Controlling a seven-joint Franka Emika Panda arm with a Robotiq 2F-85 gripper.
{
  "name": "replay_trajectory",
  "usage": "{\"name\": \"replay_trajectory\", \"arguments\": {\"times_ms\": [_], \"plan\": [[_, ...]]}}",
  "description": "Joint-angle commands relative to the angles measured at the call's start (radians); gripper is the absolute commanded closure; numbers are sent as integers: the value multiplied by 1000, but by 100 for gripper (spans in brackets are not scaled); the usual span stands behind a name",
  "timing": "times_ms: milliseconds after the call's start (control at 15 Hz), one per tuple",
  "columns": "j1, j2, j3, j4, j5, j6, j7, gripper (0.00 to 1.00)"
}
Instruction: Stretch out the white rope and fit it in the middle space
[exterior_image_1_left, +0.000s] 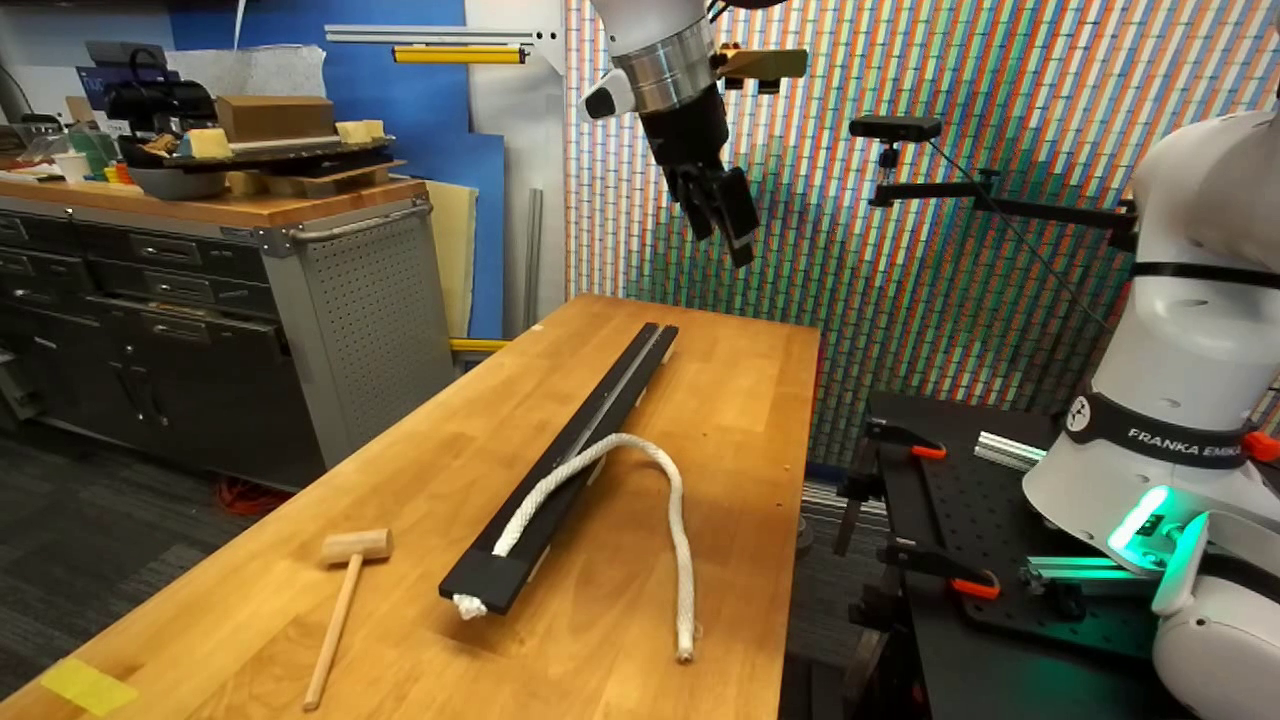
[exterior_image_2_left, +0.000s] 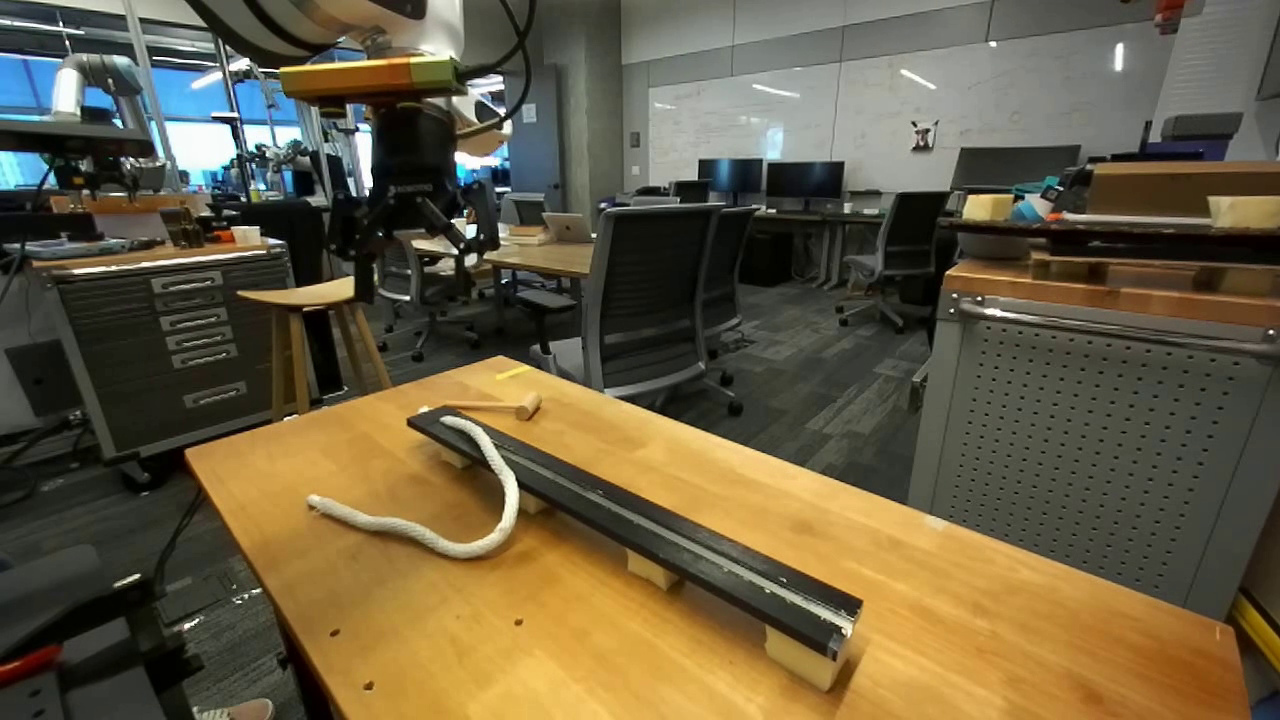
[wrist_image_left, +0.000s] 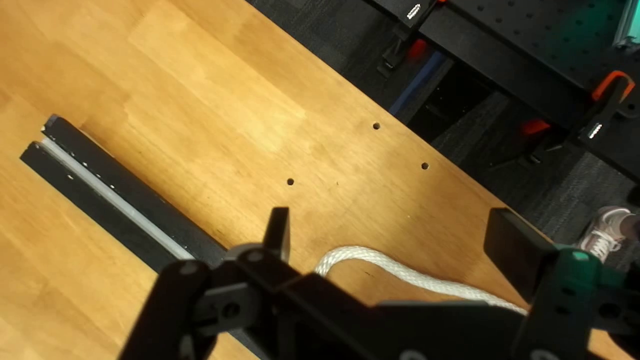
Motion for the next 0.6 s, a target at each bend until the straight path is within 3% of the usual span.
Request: {"name": "replay_trajectory", "arguments": {"times_ms": [0,267,533], "plan": [[-3,0,4,2,0,-2,0,0],[6,43,13,22,-53,38,-102,0],[41,145,62,64,-109,157,-169,0]]}}
